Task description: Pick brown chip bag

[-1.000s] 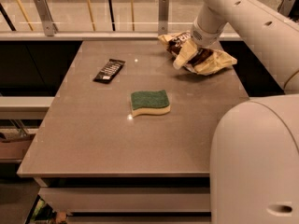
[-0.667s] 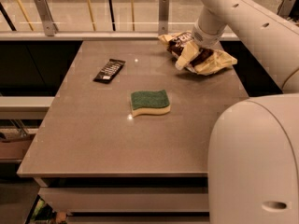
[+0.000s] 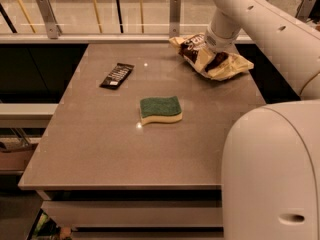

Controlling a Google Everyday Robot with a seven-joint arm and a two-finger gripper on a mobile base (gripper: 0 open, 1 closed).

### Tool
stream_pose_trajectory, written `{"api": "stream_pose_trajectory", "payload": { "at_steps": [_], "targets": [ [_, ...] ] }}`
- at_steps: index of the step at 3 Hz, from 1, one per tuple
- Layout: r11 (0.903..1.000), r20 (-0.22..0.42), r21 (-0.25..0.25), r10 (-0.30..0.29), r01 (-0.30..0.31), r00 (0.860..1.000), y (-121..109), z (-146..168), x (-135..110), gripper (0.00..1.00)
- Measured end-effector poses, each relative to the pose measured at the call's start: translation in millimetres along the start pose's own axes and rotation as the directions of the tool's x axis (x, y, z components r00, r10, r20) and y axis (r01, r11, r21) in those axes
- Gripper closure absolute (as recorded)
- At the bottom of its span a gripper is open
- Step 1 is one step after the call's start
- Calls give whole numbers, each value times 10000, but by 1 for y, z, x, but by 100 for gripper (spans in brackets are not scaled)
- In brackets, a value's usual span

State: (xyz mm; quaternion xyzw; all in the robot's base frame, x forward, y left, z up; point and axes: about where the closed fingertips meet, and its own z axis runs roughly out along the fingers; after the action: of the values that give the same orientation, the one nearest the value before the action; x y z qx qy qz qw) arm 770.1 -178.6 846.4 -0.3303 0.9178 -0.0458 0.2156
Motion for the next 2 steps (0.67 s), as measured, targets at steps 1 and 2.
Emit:
{"api": "stream_pose_trajectory", "payload": {
  "at_steps": [1,2],
  "targets": [
    [10000,-39,-32,-14,14,10000,1,3,0,65],
    [10000,-53,-43,-19,19,10000,2,3,0,87]
  ]
}}
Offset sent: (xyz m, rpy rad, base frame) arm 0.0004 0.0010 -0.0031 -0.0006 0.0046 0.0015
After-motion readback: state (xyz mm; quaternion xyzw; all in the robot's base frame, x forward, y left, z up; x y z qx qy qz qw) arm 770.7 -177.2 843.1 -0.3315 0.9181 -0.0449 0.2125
